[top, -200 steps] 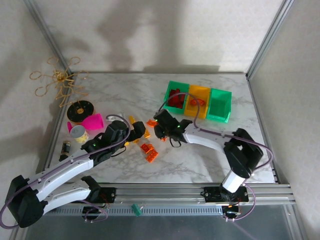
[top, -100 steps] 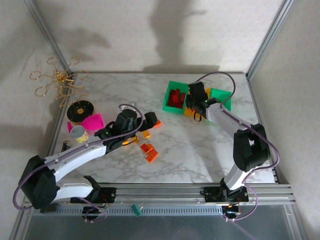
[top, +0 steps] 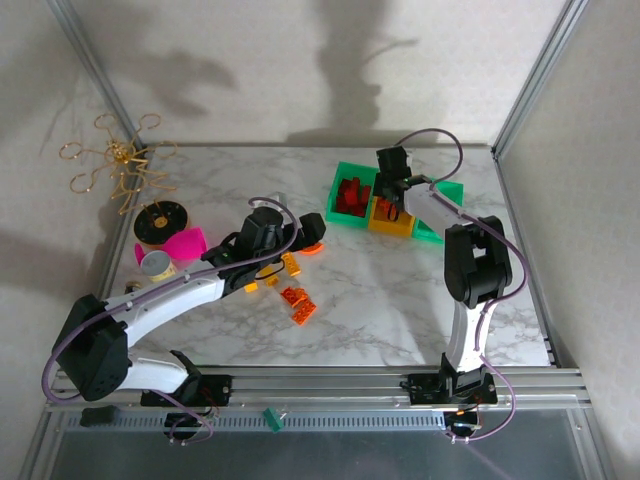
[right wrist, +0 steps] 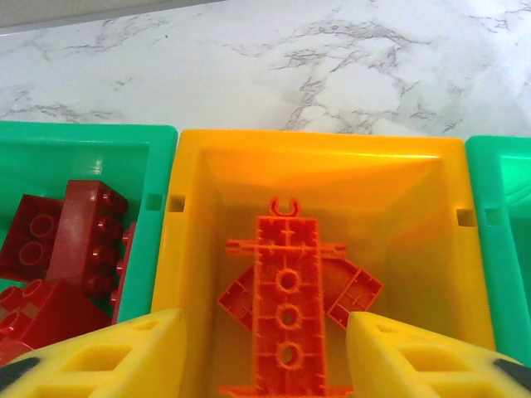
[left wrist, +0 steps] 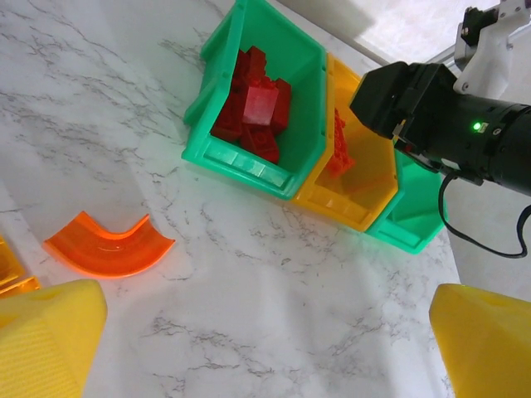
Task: Sort the legos into containers by color
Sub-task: Place the lego in the container, then pick up the lego from the center of the table.
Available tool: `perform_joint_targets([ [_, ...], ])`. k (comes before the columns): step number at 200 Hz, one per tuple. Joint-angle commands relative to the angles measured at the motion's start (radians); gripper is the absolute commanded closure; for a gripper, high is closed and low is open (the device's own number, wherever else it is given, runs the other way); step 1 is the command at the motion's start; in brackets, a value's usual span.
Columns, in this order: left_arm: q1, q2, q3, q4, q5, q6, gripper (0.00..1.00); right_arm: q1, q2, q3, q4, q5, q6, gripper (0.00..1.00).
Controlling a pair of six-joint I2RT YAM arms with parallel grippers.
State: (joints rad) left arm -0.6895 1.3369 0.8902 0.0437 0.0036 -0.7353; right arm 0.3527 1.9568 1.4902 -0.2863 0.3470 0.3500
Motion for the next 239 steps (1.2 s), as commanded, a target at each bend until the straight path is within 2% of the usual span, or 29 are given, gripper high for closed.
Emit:
perform_joint_targets([
  [1,0.004,-0.019,0.02,-0.004,-0.021,0.024,0.0,-0.006,-0.068,-0.017,-0.002,-0.02,-0.015,0.44],
  [44,0.004,-0.07,-0.005,-0.036,-0.051,0.026,0.0,0.048,-0.192,-0.136,0.019,-0.108,-0.001,0.37],
  [120,0.007,-0.236,-0.14,-0.121,-0.151,-0.013,0.0,0.289,-0.3,-0.319,0.069,-0.146,-0.016,0.23],
  [134,0.007,-0.26,-0.156,-0.141,-0.161,-0.019,0.0,0.32,-0.285,-0.326,0.091,-0.163,-0.064,0.21],
  [158,0.008,-0.297,-0.189,-0.16,-0.181,-0.029,0.0,0.371,-0.234,-0.306,0.096,-0.181,-0.158,0.23],
  [199,0.007,-0.356,-0.228,-0.183,-0.203,-0.051,0.0,0.38,-0.153,-0.256,0.122,-0.31,-0.273,0.29],
  [239,0.01,-0.396,-0.229,-0.217,-0.219,-0.05,0.0,0.381,-0.051,-0.173,0.095,-0.321,-0.416,0.24],
])
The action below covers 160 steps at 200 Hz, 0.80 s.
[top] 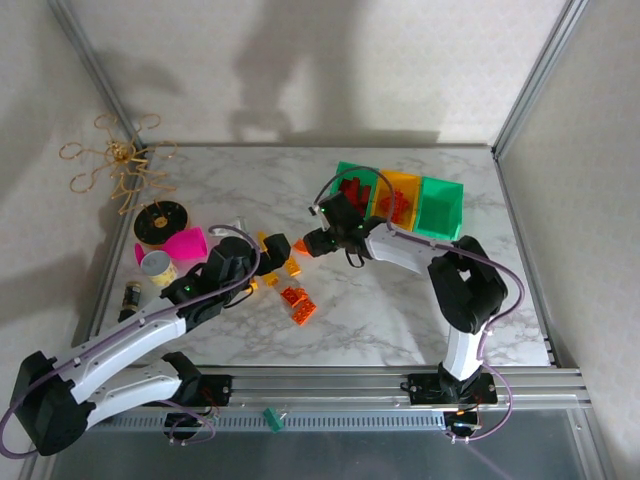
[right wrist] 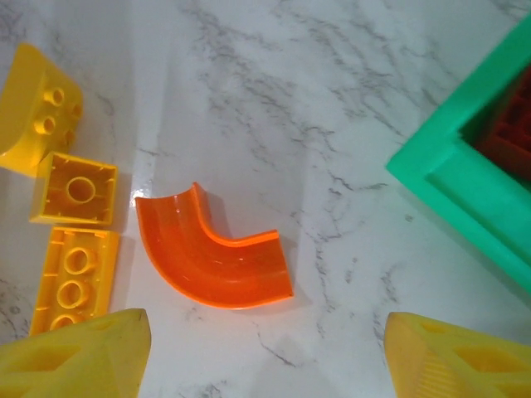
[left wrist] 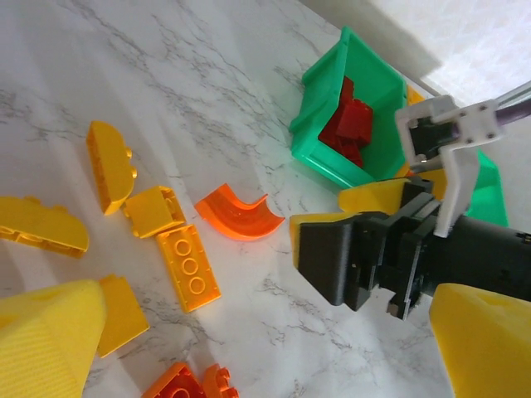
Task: Sort the legos into containers by color
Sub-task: Pick up the lego from the center of the table.
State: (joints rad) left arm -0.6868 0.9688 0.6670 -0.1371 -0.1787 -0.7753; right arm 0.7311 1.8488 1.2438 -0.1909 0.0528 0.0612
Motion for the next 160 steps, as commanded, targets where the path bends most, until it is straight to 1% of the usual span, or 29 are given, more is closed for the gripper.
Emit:
perform_joint_targets([
  [1,0.007,-0.03,-0.006,-0.036,-0.037,-0.01,0.0,0.002,0.06,0.075,-0.001,-0.027,-0.13,0.24],
  [14,0.009,-0.04,-0.009,-0.041,-0.039,-0.01,0.0,0.001,0.086,0.095,-0.006,-0.04,-0.178,0.22],
  [38,0.011,-0.054,-0.006,-0.061,-0.05,-0.014,0.0,0.002,0.129,0.132,-0.028,-0.12,-0.269,0.16],
  [51,0.012,-0.064,-0.009,-0.068,-0.058,-0.012,0.0,-0.001,0.15,0.144,-0.028,-0.129,-0.317,0.14],
  [89,0.015,-0.086,-0.009,-0.092,-0.072,-0.012,0.0,-0.002,0.204,0.192,-0.054,-0.167,-0.45,0.15],
  [116,0.017,-0.094,-0.01,-0.104,-0.085,-0.012,0.0,-0.002,0.247,0.238,-0.093,-0.179,-0.538,0.17],
  [160,0.023,-0.093,-0.014,-0.108,-0.09,-0.012,0.0,-0.002,0.322,0.327,-0.183,-0.168,-0.614,0.19],
])
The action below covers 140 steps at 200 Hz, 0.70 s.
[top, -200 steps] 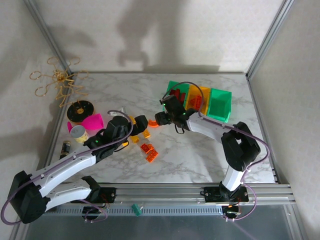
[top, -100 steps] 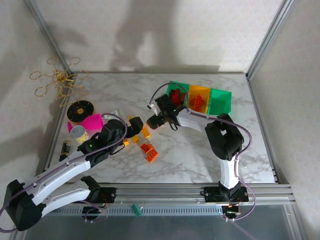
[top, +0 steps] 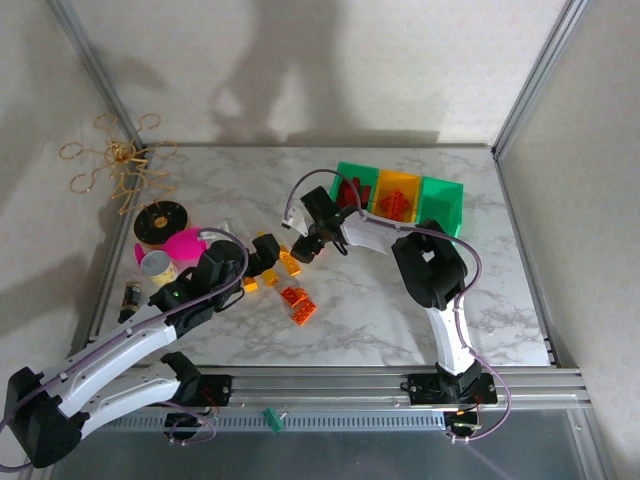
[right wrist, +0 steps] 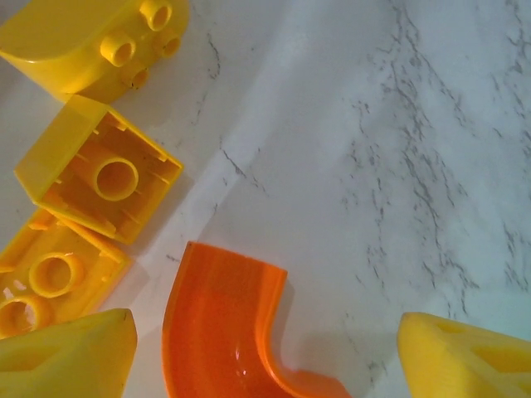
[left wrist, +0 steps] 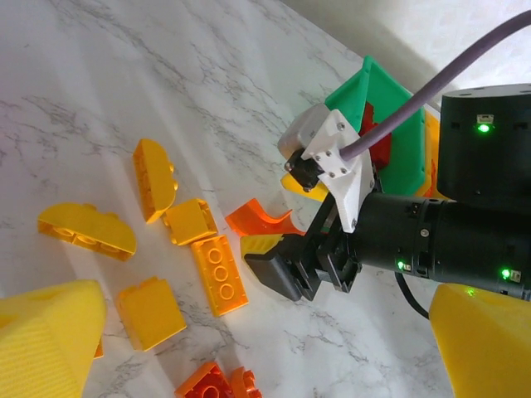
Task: Sort the legos into containers by color
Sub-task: Pick up the lego from the center of the table.
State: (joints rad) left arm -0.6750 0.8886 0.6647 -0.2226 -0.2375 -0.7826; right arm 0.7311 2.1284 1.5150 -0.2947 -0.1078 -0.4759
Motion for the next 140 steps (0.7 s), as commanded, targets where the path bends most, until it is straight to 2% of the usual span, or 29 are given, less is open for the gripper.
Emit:
perform_joint_targets([
  [1,0.011,-0.013,-0.011,-0.022,-0.031,-0.005,0.0,-0.002,0.044,0.059,-0.081,-0.007,-0.077,0.2],
  [45,0.017,-0.002,-0.004,-0.021,-0.025,0.001,0.0,-0.014,0.125,0.159,-0.179,-0.014,-0.083,0.28],
  [71,0.02,-0.002,-0.004,-0.019,-0.028,0.002,0.0,-0.021,0.158,0.19,-0.216,-0.025,-0.075,0.38],
  [140,0.025,-0.004,-0.005,-0.018,-0.02,0.002,0.0,-0.027,0.076,0.12,-0.184,-0.089,-0.026,0.61],
])
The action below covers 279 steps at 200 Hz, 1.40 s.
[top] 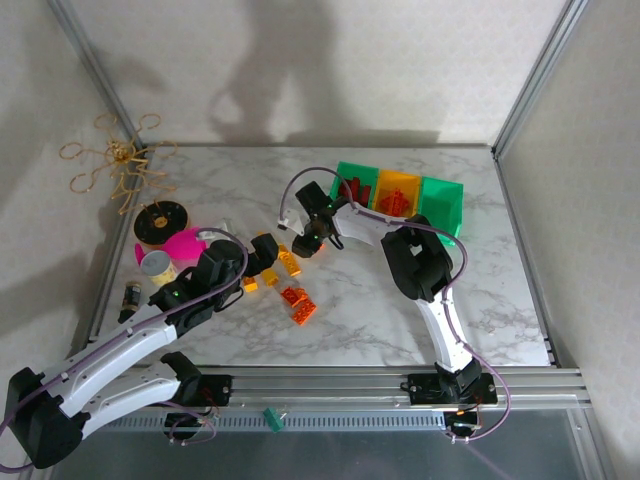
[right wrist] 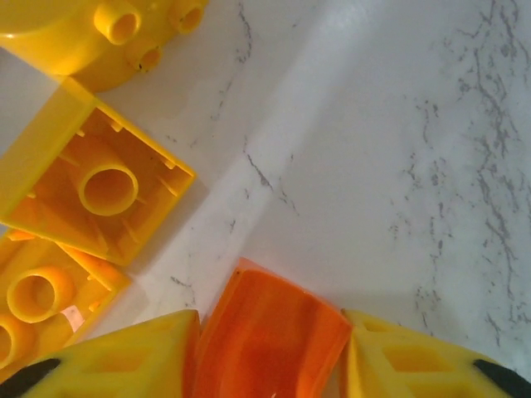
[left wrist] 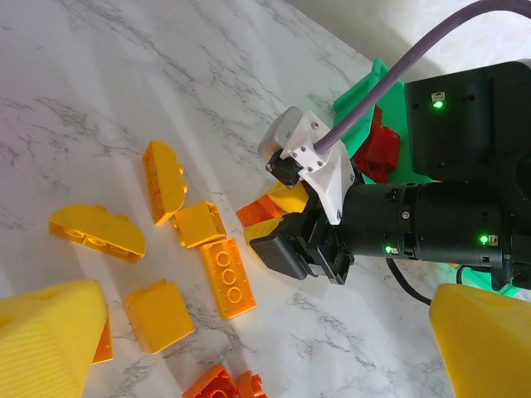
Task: Sort the legos into containers by color
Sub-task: Pick up the lego from the center of the table, then place the lego in the container.
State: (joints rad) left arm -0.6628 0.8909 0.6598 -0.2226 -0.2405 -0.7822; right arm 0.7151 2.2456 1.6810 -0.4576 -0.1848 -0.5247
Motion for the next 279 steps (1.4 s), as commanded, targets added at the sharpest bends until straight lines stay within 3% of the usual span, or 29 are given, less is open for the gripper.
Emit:
perform_joint_targets([
  [1,0.013,-0.006,-0.001,-0.019,-0.016,0.001,0.0,-0.011,-0.043,-0.047,-0.019,-0.013,0.024,0.62],
  [69,0.014,-0.023,0.004,-0.024,-0.007,-0.003,0.0,-0.016,-0.178,-0.138,0.081,-0.07,0.104,0.66],
  [122,0.011,-0.003,0.029,-0.016,0.041,0.01,0.0,-0.091,-0.367,-0.23,0.147,-0.102,0.285,0.64],
  [191,-0.042,0.105,0.063,0.092,0.132,0.038,0.0,-0.296,-0.574,-0.372,0.199,-0.044,0.551,0.63],
  [252,-0.1,0.221,0.116,0.188,0.15,0.054,0.0,-0.435,-0.494,-0.352,0.215,0.193,0.652,0.63],
  [279,-0.107,0.251,0.139,0.204,0.151,0.057,0.0,-0.463,-0.418,-0.297,0.232,0.215,0.678,0.61],
])
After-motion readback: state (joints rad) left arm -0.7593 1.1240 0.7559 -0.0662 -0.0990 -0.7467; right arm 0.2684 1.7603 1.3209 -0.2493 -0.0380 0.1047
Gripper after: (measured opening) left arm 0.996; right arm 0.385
